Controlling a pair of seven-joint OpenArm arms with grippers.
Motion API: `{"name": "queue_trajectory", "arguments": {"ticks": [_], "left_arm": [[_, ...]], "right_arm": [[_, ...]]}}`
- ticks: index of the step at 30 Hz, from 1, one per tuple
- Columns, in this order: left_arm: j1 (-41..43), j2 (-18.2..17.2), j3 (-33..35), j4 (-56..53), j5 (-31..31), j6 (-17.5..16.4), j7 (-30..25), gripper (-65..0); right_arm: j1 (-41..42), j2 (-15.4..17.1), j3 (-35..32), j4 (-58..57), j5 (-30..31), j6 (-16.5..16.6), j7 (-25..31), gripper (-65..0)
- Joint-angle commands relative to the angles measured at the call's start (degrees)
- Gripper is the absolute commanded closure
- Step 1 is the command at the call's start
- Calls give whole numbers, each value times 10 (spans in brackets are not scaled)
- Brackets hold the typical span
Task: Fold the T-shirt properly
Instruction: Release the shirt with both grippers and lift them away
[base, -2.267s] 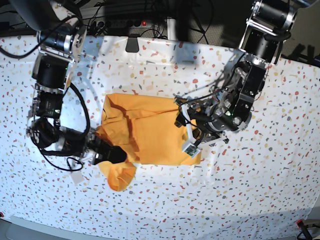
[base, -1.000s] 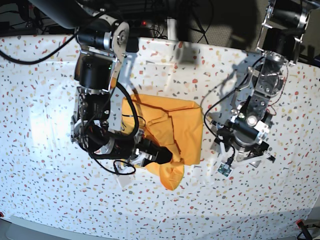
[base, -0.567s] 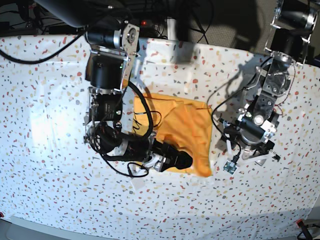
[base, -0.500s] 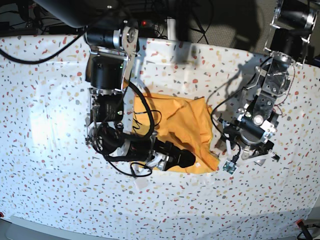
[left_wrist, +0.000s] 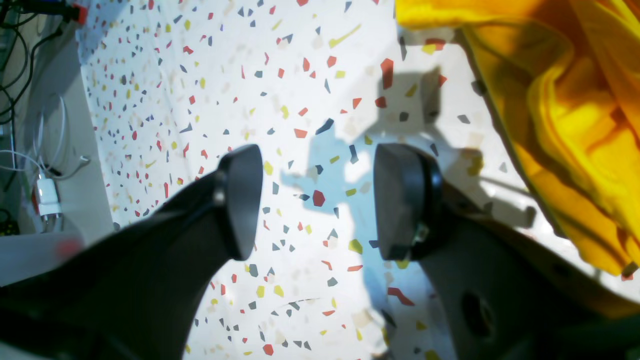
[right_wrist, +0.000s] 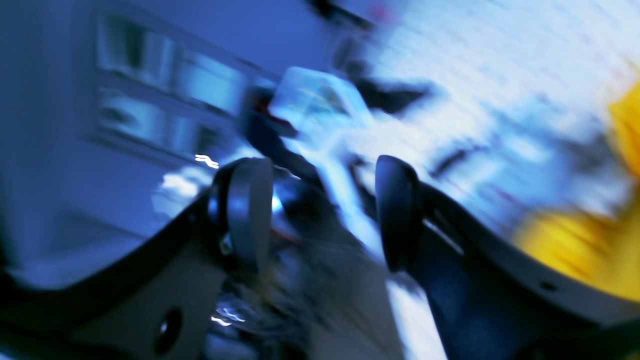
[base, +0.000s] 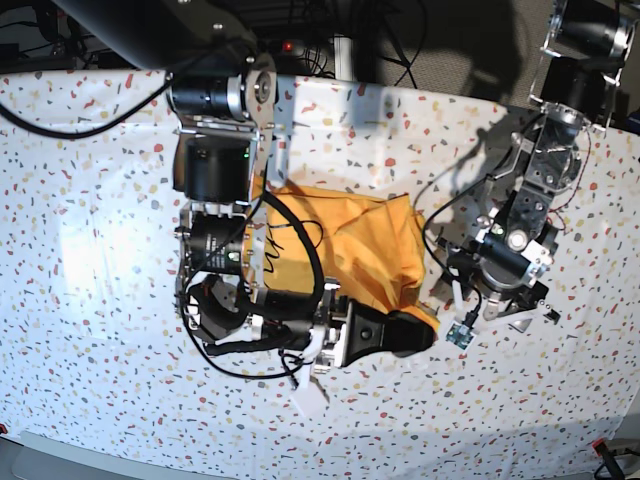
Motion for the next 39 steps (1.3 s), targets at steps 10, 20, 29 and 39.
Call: {"name": "queue_trajectory", "arguments": {"ticks": [10, 20, 29, 39], "left_arm": [[-14, -3, -3, 12, 6, 10, -55, -342], [-13, 5, -3, 89, -198, -47, -70, -342], [40, 32, -3, 139, -275, -85, -71, -342], [51, 1, -4, 139, 144, 88, -30, -342]], "right_arm": [[97, 19, 54, 9, -111, 3, 14, -327], [55, 137, 106, 9, -332, 3, 98, -327], [-16, 161, 101, 9, -279, 3, 86, -327], [-15, 71, 40, 9, -293, 3, 71, -327]]}}
